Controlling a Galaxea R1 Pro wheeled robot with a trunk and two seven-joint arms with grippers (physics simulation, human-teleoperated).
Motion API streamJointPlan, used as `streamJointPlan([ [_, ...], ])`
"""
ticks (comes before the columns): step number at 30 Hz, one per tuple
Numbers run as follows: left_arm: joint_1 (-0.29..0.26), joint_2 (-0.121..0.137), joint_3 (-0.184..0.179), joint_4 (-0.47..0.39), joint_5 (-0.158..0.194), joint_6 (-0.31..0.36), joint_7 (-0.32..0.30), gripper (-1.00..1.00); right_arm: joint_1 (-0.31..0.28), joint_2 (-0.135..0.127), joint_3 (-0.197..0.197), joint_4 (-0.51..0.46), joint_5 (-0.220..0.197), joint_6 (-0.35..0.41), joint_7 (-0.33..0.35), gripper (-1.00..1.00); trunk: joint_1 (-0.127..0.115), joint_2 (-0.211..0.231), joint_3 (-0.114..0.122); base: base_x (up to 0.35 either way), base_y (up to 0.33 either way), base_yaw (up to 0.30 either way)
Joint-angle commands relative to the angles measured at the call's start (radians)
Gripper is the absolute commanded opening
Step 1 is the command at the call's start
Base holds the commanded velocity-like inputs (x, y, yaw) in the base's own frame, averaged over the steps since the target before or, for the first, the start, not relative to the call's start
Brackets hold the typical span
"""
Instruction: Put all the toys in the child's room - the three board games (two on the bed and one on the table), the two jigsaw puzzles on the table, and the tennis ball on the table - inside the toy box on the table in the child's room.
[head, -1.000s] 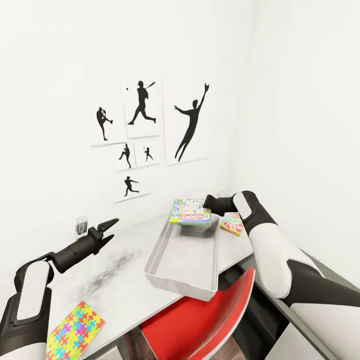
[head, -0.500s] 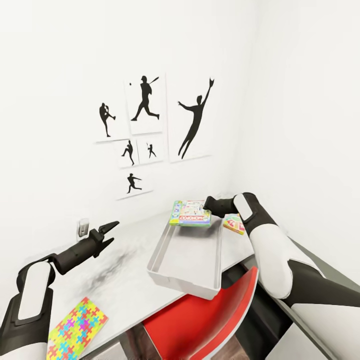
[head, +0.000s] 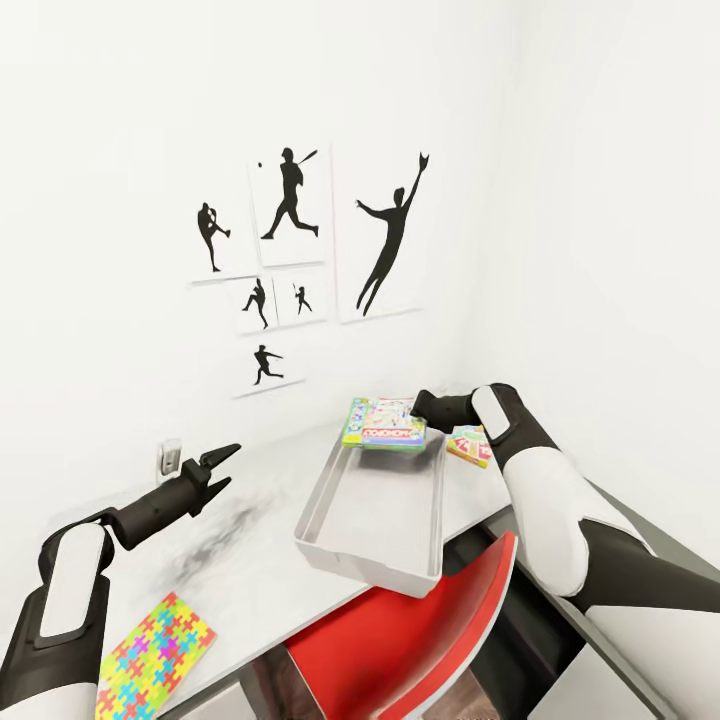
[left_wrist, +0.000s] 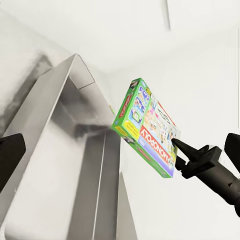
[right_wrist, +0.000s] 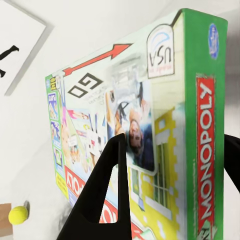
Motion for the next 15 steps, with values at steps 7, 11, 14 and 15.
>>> streamJointPlan([
  [7,-0.002,0.009,0.0,0.003,0.056,0.005,-0.01,1.0,-0.001,0.001,-0.008,-0.002,0.01,0.005,0.008,-1.0,0.001,-0.002,-0.012,0.0,0.0,0.0],
  [11,-0.002,0.014,0.0,0.005,0.071,0.005,-0.01,1.0,-0.002,0.001,-0.008,-0.002,0.009,0.005,0.008,-1.0,0.001,-0.002,-0.018,0.0,0.0,0.0],
  [14,-0.002,0.017,-0.001,0.013,0.076,0.005,-0.01,1.0,-0.002,0.001,-0.008,-0.001,0.009,0.005,0.008,-1.0,0.001,-0.002,-0.023,0.0,0.0,0.0],
  [15,-0.002,0.017,-0.001,0.013,0.076,0.005,-0.01,1.0,-0.002,0.001,-0.008,-0.001,0.009,0.005,0.008,-1.0,0.001,-0.002,-0.024,0.0,0.0,0.0],
])
